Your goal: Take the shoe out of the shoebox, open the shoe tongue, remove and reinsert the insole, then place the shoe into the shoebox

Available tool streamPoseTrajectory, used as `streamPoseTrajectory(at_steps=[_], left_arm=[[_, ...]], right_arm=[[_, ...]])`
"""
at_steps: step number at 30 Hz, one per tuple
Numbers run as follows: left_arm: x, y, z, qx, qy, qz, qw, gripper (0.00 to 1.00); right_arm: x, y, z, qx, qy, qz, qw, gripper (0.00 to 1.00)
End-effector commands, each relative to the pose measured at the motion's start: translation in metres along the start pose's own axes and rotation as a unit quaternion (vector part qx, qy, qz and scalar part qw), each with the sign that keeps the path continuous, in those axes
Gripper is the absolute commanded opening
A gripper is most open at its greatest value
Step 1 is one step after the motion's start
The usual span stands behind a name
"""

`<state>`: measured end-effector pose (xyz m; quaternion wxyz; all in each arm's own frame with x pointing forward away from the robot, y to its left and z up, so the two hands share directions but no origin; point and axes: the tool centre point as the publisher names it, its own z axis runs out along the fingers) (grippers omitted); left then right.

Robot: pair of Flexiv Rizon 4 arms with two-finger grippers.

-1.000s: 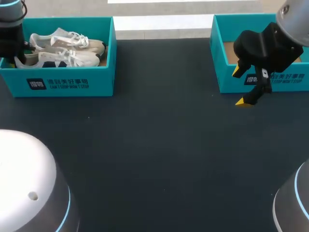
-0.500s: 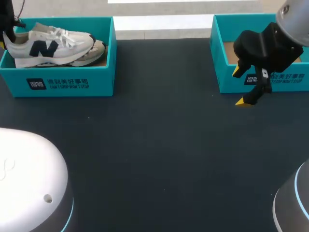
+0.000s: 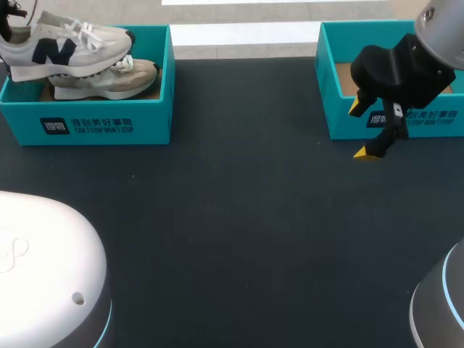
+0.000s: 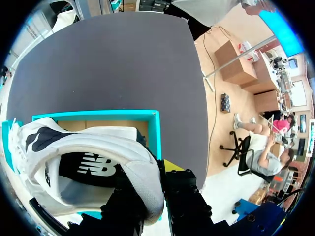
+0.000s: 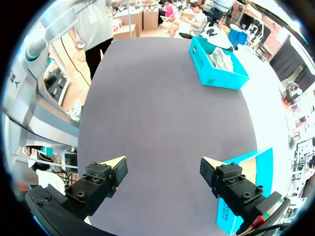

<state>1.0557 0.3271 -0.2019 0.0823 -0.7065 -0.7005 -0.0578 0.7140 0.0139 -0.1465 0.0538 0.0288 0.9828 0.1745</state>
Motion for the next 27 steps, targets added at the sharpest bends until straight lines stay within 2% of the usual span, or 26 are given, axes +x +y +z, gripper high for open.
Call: streamPoseTrajectory(at_steps=[1, 12, 18, 27], left_arm=[[0.000, -0.003, -0.001, -0.003, 0.000, 0.000, 1.000, 0.00], [0.000, -0.003, -0.001, -0.003, 0.000, 0.000, 1.000, 0.00], [0.003, -0.044, -0.029, -0.018, 0.013, -0.032, 0.999, 0.00], [-0.005, -0.096, -0.039, -0.020, 0.060, -0.079, 0.995, 0.00]], right_arm=[[-0.002, 0.001, 0.001, 0.002, 0.001, 0.001, 1.000, 1.00], [-0.002, 0.001, 0.001, 0.002, 0.001, 0.001, 1.000, 1.00], [-0.002, 0.001, 0.001, 0.002, 0.001, 0.001, 1.000, 1.00], [-0.002, 0.001, 0.001, 0.002, 0.001, 0.001, 1.000, 1.00]])
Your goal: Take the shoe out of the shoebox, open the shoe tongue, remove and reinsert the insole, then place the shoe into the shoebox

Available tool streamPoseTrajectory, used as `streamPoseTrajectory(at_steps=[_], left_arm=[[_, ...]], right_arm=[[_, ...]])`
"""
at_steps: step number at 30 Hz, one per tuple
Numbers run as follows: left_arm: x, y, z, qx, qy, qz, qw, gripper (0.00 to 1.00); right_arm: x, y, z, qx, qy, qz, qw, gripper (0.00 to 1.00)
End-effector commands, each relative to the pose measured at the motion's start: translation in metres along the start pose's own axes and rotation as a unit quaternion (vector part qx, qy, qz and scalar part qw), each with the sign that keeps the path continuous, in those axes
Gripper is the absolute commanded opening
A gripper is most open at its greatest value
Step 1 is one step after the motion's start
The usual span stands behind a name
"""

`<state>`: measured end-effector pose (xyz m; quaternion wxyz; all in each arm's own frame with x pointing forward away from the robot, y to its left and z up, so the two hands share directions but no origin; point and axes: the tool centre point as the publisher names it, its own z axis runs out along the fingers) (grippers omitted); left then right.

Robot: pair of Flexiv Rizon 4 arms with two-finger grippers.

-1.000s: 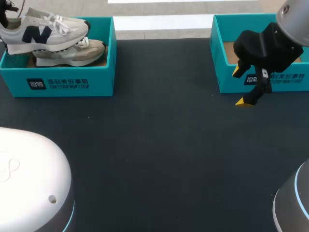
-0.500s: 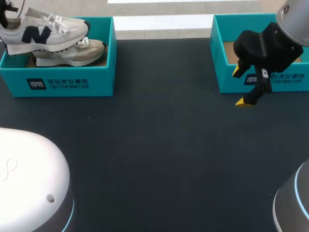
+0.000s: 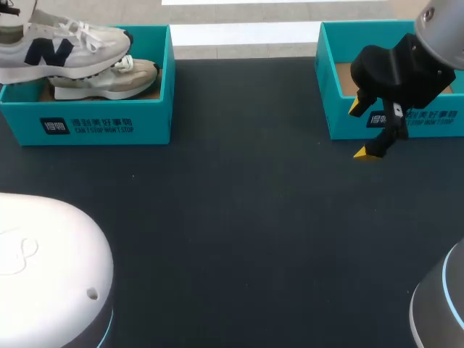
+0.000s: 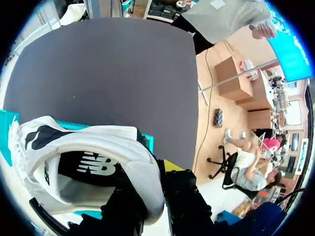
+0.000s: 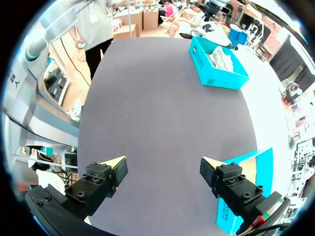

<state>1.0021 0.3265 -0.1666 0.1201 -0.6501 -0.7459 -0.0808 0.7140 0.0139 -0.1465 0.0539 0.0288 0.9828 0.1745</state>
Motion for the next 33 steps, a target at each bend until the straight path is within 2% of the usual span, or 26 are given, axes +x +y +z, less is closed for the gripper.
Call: streamPoseTrajectory(at_steps=[1, 8, 19, 22, 33], left_arm=[[-0.003, -0.047, -0.007, -0.037, 0.011, -0.017, 0.999, 0.00], [-0.014, -0.083, -0.014, -0.017, 0.023, -0.026, 0.999, 0.00], [-0.069, -0.145, -0.014, -0.017, 0.023, -0.020, 0.999, 0.00], [-0.081, -0.157, -0.018, -0.005, 0.019, -0.022, 1.000, 0.00], [-0.131, -0.212, -0.026, -0.017, 0.030, 0.005, 0.999, 0.00]], right_arm=[[-0.002, 0.001, 0.001, 0.002, 0.001, 0.001, 1.000, 1.00], [-0.002, 0.001, 0.001, 0.002, 0.001, 0.001, 1.000, 1.00], [-0.002, 0.001, 0.001, 0.002, 0.001, 0.001, 1.000, 1.00], [-0.002, 0.001, 0.001, 0.002, 0.001, 0.001, 1.000, 1.00], [-0.002, 0.001, 0.001, 0.002, 0.001, 0.001, 1.000, 1.00]])
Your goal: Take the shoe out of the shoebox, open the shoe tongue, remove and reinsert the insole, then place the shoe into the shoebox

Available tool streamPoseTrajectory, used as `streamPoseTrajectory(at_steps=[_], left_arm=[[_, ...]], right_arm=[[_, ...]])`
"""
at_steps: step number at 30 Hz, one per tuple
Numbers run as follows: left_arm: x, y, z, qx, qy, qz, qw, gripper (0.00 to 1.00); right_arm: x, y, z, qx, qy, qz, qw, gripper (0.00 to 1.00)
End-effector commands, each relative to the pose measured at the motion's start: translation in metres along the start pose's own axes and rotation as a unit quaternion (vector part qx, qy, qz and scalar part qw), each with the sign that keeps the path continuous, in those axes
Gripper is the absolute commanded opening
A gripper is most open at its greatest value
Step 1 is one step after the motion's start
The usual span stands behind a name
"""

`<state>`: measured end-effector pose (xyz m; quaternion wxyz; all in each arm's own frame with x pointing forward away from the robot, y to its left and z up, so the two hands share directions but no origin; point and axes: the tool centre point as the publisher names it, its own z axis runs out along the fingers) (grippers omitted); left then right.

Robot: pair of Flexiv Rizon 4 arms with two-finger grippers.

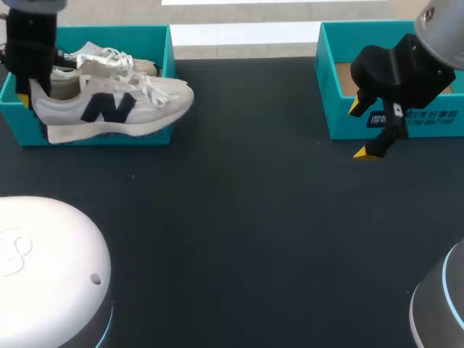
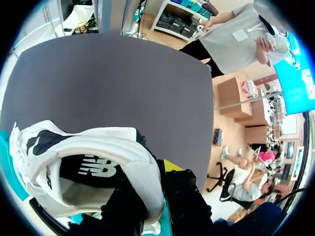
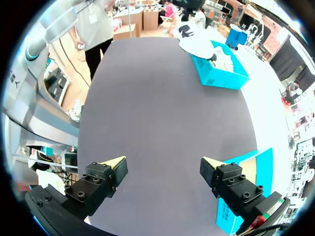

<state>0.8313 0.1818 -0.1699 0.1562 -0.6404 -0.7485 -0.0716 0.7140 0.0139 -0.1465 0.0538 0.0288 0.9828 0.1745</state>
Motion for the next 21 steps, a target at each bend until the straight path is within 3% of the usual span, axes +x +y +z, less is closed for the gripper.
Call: streamPoseTrajectory(at_steps=[1, 3, 21], left_arm=[[-0.019, -0.029, -0.001, -0.048, 0.009, 0.016, 0.999, 0.00], [-0.027, -0.041, -0.001, -0.049, 0.006, 0.040, 0.998, 0.00], [-0.027, -0.041, -0.001, -0.049, 0.006, 0.040, 0.998, 0.00]], right_arm=[[-0.002, 0.001, 0.001, 0.002, 0.001, 0.001, 1.000, 1.00], [-0.002, 0.001, 0.001, 0.002, 0.001, 0.001, 1.000, 1.00], [-0.002, 0.001, 0.001, 0.002, 0.001, 0.001, 1.000, 1.00]])
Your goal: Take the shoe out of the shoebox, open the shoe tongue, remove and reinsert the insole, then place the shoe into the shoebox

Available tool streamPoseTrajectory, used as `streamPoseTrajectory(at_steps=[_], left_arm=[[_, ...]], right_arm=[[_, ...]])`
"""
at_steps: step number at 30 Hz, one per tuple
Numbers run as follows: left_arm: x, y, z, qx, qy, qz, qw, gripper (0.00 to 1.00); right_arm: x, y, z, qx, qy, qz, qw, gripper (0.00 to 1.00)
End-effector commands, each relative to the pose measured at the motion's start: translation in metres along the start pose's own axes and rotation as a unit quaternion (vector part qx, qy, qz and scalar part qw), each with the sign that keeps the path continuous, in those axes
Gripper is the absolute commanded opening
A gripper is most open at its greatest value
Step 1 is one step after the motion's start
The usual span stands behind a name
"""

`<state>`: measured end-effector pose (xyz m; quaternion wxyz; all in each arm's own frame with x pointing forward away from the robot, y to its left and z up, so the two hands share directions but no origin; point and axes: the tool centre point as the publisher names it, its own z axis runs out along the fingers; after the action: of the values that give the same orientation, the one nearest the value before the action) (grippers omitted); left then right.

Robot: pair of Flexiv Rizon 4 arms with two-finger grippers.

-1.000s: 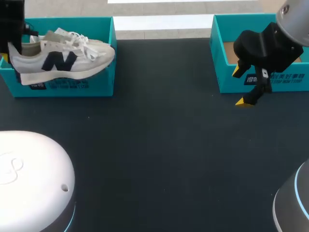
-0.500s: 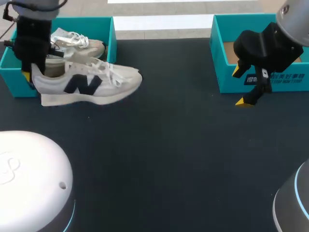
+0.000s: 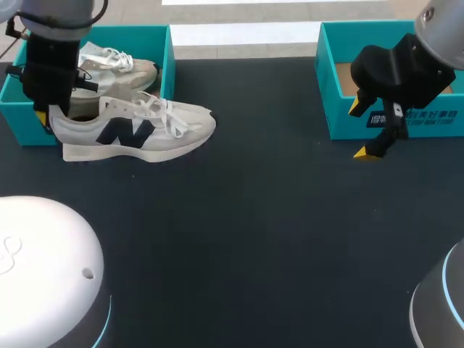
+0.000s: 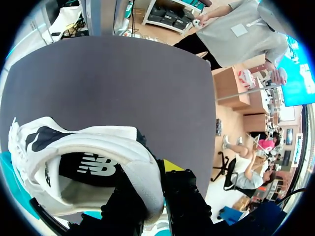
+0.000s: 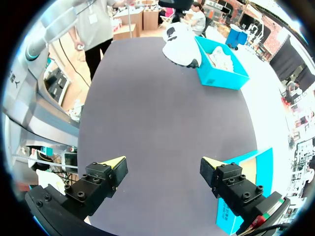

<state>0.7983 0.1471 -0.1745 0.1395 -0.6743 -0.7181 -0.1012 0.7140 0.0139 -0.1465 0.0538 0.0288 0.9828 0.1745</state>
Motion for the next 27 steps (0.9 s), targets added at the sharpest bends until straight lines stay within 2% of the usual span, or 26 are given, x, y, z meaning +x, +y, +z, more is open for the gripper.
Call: streamPoseTrajectory(at_steps=[1, 4, 5, 11, 16, 27], left_arm=[[0.003, -0.003, 0.000, -0.008, -0.002, 0.001, 1.000, 0.00], [0.003, -0.003, 0.000, -0.008, -0.002, 0.001, 1.000, 0.00], [-0.001, -0.010, 0.001, -0.016, 0.009, -0.004, 1.000, 0.00], [-0.037, -0.048, -0.008, -0.030, 0.021, 0.008, 0.999, 0.00], [-0.067, -0.072, -0.016, -0.024, 0.010, 0.026, 0.999, 0.00], [-0.122, -0.092, -0.025, -0.001, -0.014, 0.039, 0.999, 0.00]], right_arm=[[-0.002, 0.001, 0.001, 0.002, 0.001, 0.001, 1.000, 1.00], [-0.002, 0.001, 0.001, 0.002, 0.001, 0.001, 1.000, 1.00], [-0.002, 0.001, 0.001, 0.002, 0.001, 0.001, 1.000, 1.00], [-0.002, 0.001, 0.001, 0.002, 0.001, 0.001, 1.000, 1.00], [-0.002, 0.001, 0.001, 0.002, 0.001, 0.001, 1.000, 1.00], [-0.002, 0.001, 0.001, 0.002, 0.001, 0.001, 1.000, 1.00]])
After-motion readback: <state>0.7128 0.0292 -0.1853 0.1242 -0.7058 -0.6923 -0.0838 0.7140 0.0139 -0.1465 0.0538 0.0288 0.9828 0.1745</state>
